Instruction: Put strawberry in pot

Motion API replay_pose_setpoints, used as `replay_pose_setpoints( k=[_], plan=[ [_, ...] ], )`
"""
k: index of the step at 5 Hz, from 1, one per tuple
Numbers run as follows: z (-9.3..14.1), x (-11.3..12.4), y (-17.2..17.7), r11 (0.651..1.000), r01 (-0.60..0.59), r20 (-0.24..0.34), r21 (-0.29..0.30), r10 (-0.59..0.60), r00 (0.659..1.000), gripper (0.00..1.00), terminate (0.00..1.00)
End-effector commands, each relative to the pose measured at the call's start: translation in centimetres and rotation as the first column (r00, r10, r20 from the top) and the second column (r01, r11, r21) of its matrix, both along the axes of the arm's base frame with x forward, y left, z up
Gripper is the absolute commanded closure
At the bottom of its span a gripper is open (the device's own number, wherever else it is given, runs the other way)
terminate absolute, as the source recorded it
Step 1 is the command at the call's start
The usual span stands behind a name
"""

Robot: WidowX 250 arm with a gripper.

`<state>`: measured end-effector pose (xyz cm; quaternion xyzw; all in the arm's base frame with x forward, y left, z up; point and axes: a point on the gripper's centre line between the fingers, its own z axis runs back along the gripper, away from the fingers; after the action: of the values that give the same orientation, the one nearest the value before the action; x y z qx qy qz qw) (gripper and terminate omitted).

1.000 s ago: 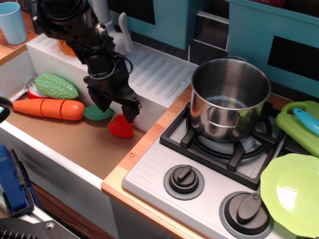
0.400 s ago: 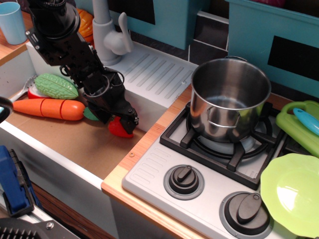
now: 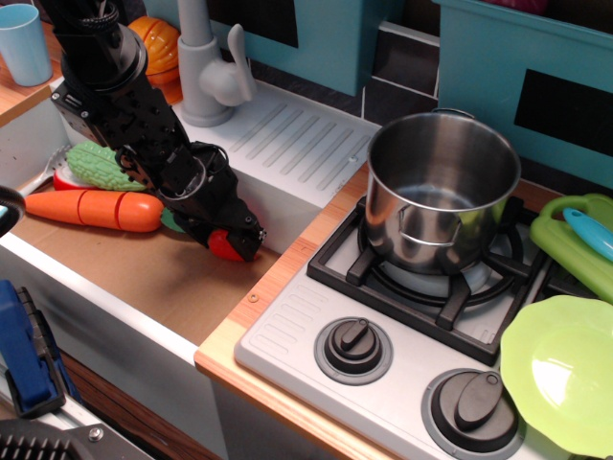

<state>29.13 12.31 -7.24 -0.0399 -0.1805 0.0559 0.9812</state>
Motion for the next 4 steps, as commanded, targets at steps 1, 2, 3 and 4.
replay_pose_setpoints(
  k=[1,2,3,4],
  plan=[
    [1.8,0.2,0.0,1.000,-0.001,-0.001,0.029,0.001,1.000,1.00,0.00],
    [4.6,-0.4,-0.8,0.999,-0.031,-0.036,0.031,0.032,0.999,1.00,0.00],
    [8.0,-0.9,-1.4,0.999,-0.051,-0.064,-0.004,0.051,0.997,1.00,0.00],
    [11.4,-1.7,-2.7,0.996,-0.084,-0.091,-0.002,0.083,0.992,1.00,0.00]
  ],
)
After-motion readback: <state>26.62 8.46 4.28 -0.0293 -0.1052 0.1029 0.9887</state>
